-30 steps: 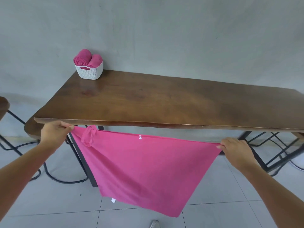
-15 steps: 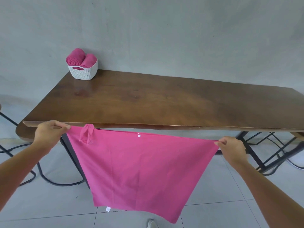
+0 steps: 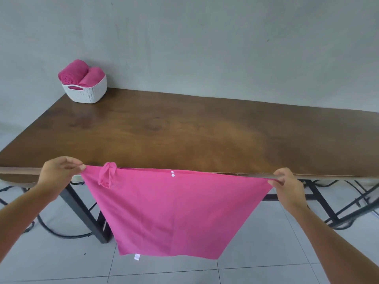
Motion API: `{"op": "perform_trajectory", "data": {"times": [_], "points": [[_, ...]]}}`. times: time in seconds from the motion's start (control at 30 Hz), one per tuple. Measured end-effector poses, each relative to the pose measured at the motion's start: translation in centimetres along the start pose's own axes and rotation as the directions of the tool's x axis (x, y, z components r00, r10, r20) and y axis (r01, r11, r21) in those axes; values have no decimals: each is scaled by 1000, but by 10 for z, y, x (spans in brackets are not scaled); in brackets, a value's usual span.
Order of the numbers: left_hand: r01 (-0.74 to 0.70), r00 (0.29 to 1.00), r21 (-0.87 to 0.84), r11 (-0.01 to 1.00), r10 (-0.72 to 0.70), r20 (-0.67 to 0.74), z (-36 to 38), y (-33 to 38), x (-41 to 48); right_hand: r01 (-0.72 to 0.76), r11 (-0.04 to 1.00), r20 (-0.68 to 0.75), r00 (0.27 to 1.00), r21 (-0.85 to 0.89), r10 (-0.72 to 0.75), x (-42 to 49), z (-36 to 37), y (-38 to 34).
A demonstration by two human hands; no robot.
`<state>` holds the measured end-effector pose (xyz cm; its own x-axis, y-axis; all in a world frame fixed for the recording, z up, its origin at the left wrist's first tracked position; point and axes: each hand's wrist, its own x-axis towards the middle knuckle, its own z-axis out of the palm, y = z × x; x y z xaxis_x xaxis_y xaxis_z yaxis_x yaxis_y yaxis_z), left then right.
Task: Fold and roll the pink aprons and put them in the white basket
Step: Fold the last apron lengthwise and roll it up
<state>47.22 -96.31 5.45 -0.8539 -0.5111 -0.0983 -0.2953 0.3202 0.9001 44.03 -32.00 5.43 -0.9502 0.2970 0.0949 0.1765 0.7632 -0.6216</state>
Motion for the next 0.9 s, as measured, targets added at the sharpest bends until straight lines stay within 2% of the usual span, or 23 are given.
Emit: {"op": "perform_trajectory", "data": {"times": [0.07, 0.23, 0.33, 0.53, 0.73, 0.9], "points": [[2, 1000, 14, 1000, -2, -2, 16, 10, 1, -29, 998, 0, 1000, 58, 29, 19, -1, 10], [22, 999, 48, 999, -21, -24, 55, 28, 3, -43, 996, -32, 998, 83, 46, 64, 1, 27], [44, 998, 79, 996, -41, -48, 80, 34, 5, -105, 991, -64, 992, 89, 111, 88, 9, 37], [87, 969, 201, 976, -36, -244, 123, 30, 3, -66, 990, -110, 993, -126, 53, 122, 30, 58], [167, 912, 245, 955, -55, -405, 155, 36, 12, -39, 983, -43, 999, -179, 32, 158, 31, 66], [218, 891, 219, 951, -102, -443, 175, 33, 35, -76, 976, -63, 996, -206, 64, 179, 36, 66]]}}
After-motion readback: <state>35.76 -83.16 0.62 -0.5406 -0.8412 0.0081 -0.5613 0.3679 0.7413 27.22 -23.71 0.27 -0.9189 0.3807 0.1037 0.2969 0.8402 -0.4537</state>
